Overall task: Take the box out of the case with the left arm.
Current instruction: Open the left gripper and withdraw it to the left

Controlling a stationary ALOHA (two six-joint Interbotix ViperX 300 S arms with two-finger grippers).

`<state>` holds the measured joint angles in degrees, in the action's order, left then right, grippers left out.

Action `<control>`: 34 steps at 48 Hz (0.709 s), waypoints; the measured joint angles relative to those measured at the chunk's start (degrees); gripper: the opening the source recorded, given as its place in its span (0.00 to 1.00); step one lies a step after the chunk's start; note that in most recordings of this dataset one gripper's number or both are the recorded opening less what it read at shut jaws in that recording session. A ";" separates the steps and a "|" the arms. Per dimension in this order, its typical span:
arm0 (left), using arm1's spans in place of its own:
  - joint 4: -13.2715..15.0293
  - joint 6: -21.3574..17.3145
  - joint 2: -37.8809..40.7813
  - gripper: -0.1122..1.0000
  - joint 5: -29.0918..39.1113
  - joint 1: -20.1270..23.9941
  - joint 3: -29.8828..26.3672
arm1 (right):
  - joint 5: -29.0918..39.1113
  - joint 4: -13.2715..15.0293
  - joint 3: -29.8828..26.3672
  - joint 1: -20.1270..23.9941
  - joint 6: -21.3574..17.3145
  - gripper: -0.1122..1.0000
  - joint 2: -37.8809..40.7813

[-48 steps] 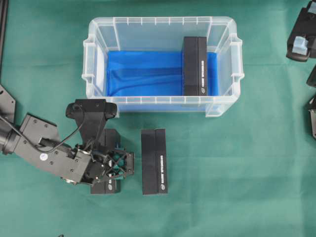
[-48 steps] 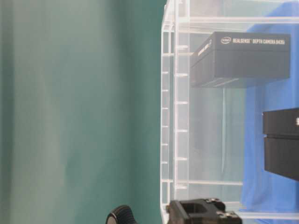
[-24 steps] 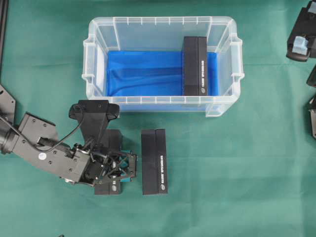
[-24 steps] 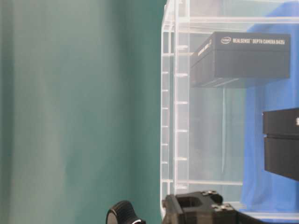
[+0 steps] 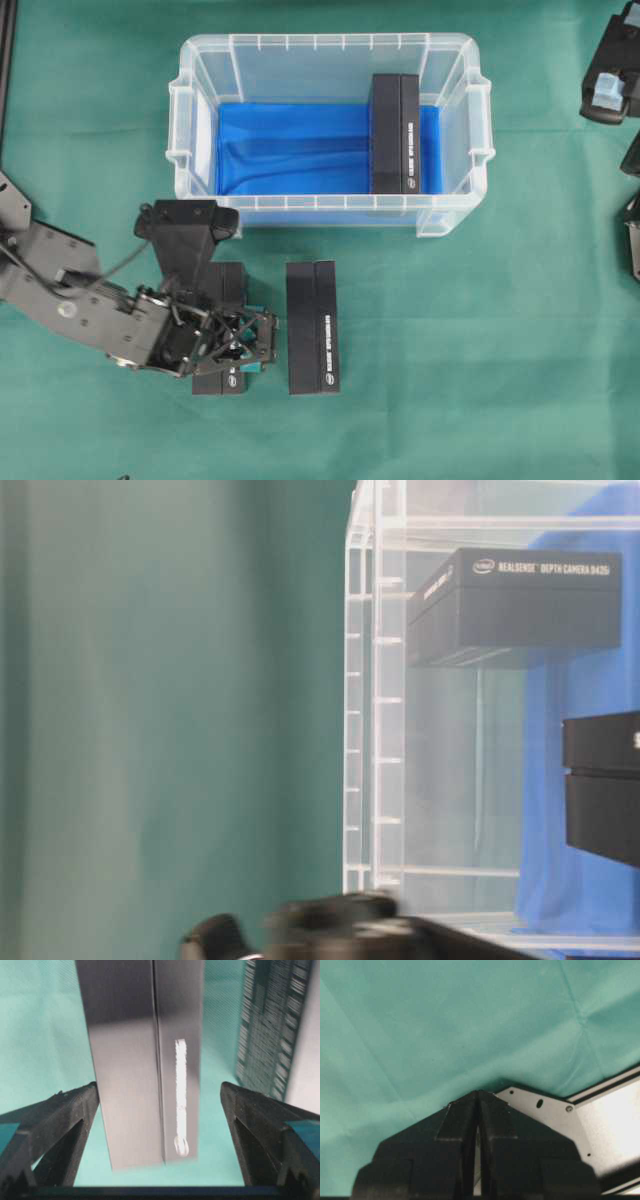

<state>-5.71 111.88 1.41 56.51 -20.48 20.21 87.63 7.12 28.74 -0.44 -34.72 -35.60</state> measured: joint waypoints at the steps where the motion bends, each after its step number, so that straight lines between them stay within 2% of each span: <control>1: 0.00 0.00 -0.44 0.95 0.09 0.00 0.00 | 0.00 0.00 0.00 0.00 0.00 0.10 0.00; 12: 0.00 0.09 -7.03 0.92 3.69 0.97 -1.58 | -0.09 0.00 0.00 0.00 0.00 0.10 0.00; 19: 0.00 -0.53 -10.20 0.92 10.46 1.14 -5.27 | 0.00 0.00 0.00 0.00 0.00 0.10 0.09; 25: 0.00 -2.81 -10.81 0.92 16.52 1.32 -8.26 | -0.35 0.00 0.00 0.00 0.00 0.10 0.09; 34: 0.09 -6.15 -10.63 0.92 17.58 2.20 -10.11 | -0.97 0.00 0.00 0.00 0.00 0.10 0.09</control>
<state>-5.63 105.73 -9.23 74.09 -18.28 10.11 86.66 7.12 28.74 -0.44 -34.72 -35.51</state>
